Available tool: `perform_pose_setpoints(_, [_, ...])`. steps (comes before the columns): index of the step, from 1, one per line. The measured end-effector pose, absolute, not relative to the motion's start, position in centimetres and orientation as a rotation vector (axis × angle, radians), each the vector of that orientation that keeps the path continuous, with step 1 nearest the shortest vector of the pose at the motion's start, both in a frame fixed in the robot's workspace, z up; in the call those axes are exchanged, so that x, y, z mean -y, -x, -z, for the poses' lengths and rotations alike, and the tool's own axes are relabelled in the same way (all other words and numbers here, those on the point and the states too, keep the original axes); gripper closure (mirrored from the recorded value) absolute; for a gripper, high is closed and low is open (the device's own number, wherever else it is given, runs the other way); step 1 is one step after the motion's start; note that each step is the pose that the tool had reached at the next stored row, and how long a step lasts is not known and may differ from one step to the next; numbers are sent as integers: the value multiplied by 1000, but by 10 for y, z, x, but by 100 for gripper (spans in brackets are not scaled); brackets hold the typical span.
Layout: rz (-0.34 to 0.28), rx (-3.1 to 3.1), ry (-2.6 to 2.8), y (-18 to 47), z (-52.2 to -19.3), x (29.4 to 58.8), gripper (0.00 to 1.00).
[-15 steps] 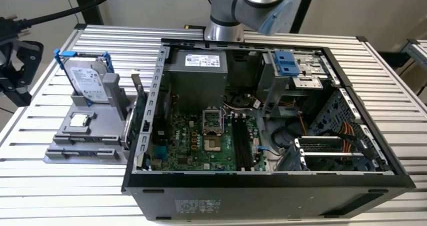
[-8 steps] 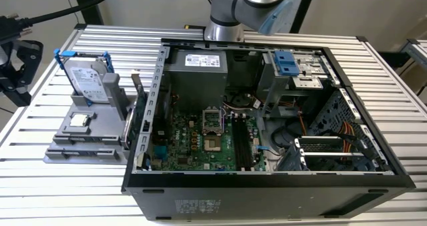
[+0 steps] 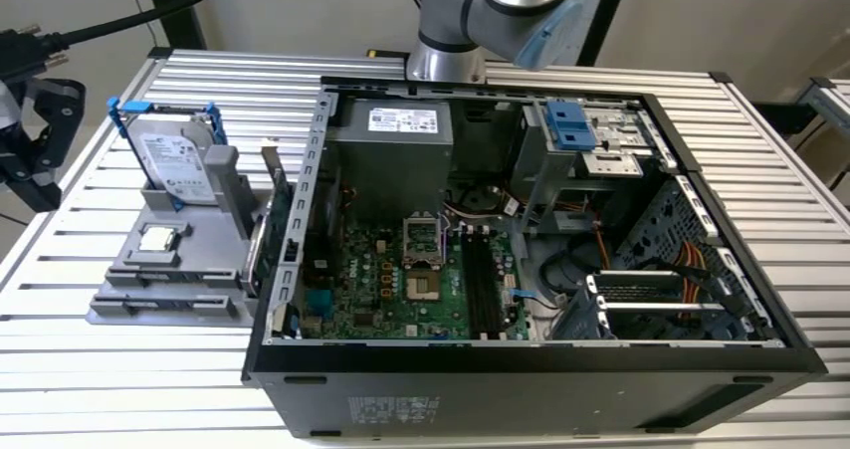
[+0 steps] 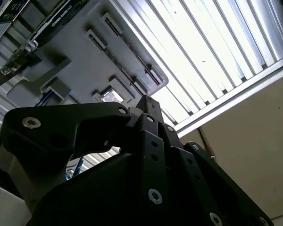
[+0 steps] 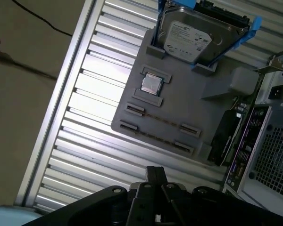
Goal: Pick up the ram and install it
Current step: 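Pick up the ram and move it above insertion slot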
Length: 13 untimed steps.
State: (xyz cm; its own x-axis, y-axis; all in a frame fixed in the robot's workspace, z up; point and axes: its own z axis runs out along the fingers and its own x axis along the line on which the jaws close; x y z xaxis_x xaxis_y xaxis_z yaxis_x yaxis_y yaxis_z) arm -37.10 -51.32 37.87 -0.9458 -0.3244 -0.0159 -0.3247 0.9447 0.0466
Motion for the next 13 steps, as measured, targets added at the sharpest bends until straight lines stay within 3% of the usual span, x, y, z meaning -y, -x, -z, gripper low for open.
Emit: perform_pose_setpoints(13, [-77, -3071, 630, 371, -379, 512, 100])
